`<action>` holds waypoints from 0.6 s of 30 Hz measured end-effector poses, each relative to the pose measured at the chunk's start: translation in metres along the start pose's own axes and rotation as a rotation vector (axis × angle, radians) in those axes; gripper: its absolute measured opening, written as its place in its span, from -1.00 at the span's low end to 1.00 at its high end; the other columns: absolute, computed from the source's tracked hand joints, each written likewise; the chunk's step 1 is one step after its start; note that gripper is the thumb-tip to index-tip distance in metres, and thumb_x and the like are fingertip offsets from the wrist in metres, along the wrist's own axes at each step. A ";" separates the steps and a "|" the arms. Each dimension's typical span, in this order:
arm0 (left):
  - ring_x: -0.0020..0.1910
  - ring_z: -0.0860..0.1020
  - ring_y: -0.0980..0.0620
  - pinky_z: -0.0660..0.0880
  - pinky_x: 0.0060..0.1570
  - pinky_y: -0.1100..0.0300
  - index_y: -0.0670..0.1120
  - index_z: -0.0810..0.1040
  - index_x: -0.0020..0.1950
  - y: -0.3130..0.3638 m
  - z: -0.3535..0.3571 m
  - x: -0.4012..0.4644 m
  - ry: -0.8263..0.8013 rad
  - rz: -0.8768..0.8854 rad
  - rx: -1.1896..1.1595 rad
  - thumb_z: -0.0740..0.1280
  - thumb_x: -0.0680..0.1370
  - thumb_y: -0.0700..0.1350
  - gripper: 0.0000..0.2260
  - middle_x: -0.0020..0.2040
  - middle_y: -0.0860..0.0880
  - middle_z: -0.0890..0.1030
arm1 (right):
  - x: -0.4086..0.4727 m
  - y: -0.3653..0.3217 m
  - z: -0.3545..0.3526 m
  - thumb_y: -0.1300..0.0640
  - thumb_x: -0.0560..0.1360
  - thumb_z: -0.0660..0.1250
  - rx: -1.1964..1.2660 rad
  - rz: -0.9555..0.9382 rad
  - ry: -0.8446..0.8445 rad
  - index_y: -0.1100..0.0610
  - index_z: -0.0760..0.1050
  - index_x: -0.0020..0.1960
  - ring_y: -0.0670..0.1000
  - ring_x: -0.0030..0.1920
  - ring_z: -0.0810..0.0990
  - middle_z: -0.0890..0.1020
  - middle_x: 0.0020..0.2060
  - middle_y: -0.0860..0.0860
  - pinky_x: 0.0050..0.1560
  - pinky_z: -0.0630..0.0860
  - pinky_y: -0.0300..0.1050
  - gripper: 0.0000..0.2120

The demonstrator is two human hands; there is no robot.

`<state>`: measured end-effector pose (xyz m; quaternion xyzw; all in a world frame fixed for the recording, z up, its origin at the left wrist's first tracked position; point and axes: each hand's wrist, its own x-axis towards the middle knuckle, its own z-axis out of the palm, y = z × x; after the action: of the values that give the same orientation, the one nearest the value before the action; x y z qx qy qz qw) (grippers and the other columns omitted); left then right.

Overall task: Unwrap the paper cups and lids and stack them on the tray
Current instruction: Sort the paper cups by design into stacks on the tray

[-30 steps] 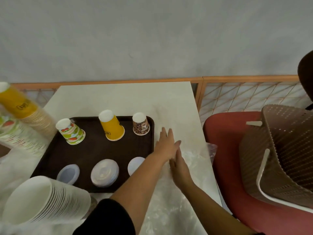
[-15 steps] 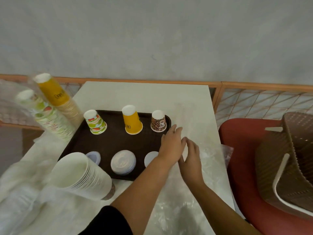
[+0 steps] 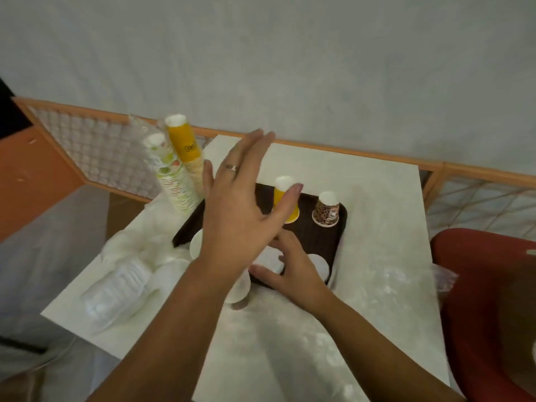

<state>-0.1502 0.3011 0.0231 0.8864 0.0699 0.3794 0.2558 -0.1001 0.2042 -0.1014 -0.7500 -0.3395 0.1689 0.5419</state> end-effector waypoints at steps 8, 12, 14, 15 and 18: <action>0.41 0.28 0.17 0.31 0.23 0.41 0.21 0.19 0.40 -0.106 -0.037 -0.071 -0.091 -0.398 -0.395 0.43 0.21 0.17 -0.20 0.42 0.20 0.28 | 0.026 -0.039 0.025 -0.14 0.46 0.29 0.017 -0.019 -0.012 -0.11 0.21 0.43 -0.15 0.27 0.44 0.37 0.33 -0.10 0.22 0.44 -0.17 -0.42; 0.30 0.33 0.30 0.31 0.31 0.22 0.23 0.08 0.42 -0.142 -0.012 -0.107 -0.408 -0.588 -0.410 0.63 0.16 0.02 0.00 0.32 0.34 0.28 | 0.035 -0.046 0.030 -0.17 0.38 0.41 -0.185 0.014 -0.117 -0.15 0.17 0.45 -0.16 0.28 0.36 0.30 0.35 -0.14 0.26 0.39 -0.16 -0.28; 0.24 0.41 0.24 0.40 0.28 0.25 0.13 0.15 0.42 -0.148 0.006 -0.118 -0.510 -0.611 -0.388 0.63 0.13 0.10 -0.02 0.28 0.26 0.37 | 0.037 -0.049 0.030 -0.21 0.36 0.43 -0.242 0.035 -0.149 -0.17 0.18 0.44 -0.17 0.29 0.34 0.31 0.36 -0.16 0.26 0.37 -0.17 -0.26; 0.24 0.45 0.15 0.44 0.27 0.19 0.07 0.20 0.41 -0.148 0.015 -0.121 -0.540 -0.628 -0.390 0.59 0.10 0.20 -0.01 0.27 0.16 0.42 | 0.036 -0.050 0.030 -0.21 0.35 0.43 -0.248 0.028 -0.153 -0.17 0.19 0.43 -0.18 0.28 0.34 0.31 0.35 -0.17 0.22 0.35 -0.23 -0.26; 0.14 0.51 0.16 0.48 0.14 0.36 0.01 0.32 0.30 -0.149 0.028 -0.119 -0.583 -0.642 -0.403 0.57 0.13 0.17 -0.17 0.15 0.10 0.50 | 0.033 -0.055 0.028 -0.20 0.33 0.47 -0.287 0.021 -0.160 -0.19 0.17 0.43 -0.21 0.27 0.33 0.32 0.34 -0.18 0.20 0.34 -0.26 -0.23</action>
<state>-0.2037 0.3796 -0.1446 0.8222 0.1907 0.0228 0.5358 -0.1119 0.2566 -0.0562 -0.8075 -0.3944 0.1832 0.3986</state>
